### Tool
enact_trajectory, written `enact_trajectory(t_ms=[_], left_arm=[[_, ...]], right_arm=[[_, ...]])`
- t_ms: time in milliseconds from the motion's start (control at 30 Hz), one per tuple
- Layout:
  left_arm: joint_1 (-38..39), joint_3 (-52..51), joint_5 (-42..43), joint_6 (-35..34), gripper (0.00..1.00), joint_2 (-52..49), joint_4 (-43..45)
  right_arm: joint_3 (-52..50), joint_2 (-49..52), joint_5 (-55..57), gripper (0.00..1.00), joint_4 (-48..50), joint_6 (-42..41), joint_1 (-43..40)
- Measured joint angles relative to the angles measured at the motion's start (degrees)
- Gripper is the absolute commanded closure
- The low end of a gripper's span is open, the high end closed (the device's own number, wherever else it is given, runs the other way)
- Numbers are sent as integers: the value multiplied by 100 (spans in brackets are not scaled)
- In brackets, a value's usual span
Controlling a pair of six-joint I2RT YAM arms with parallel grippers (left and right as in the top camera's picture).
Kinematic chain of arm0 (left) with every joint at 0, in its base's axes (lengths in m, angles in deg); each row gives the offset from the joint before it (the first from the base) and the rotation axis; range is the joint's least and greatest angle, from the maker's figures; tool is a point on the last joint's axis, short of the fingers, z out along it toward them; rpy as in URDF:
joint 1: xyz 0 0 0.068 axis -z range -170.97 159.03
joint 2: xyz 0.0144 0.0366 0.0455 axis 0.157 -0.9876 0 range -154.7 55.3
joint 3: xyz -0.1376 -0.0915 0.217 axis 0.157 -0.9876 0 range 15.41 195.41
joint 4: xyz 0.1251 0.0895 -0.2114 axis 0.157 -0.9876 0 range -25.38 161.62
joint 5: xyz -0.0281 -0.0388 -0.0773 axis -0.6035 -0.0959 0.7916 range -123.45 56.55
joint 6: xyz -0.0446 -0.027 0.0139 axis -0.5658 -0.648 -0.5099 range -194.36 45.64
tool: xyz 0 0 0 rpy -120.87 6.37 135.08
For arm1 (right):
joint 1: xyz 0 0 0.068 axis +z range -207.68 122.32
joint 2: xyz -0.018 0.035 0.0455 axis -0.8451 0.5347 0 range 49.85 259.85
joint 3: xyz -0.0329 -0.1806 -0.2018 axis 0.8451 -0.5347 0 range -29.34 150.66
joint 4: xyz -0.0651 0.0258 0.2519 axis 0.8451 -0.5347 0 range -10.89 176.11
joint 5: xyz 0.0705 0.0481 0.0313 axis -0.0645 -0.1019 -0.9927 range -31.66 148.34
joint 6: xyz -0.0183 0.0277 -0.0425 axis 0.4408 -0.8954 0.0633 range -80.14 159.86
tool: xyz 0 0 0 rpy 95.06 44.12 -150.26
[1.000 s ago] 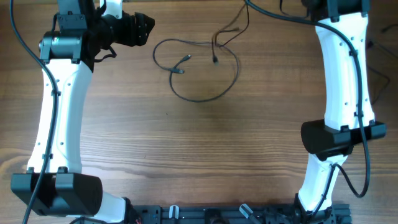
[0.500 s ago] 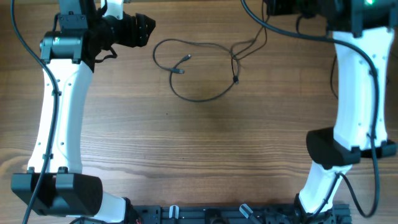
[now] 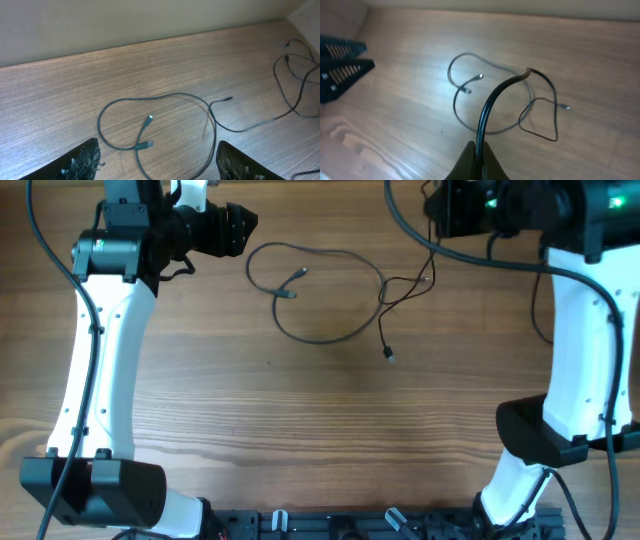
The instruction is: Untangle cables
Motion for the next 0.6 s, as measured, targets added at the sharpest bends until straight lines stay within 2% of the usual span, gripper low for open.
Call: enact_trajectory(t_ms=[367, 600], left_arm=[[0, 0, -26, 0, 24, 0, 31], [0, 0, -28, 0, 24, 0, 52]], right_arm=[[-1521, 2, 0, 95, 308, 350, 623], [-1803, 2, -114, 91, 393, 568, 1110]])
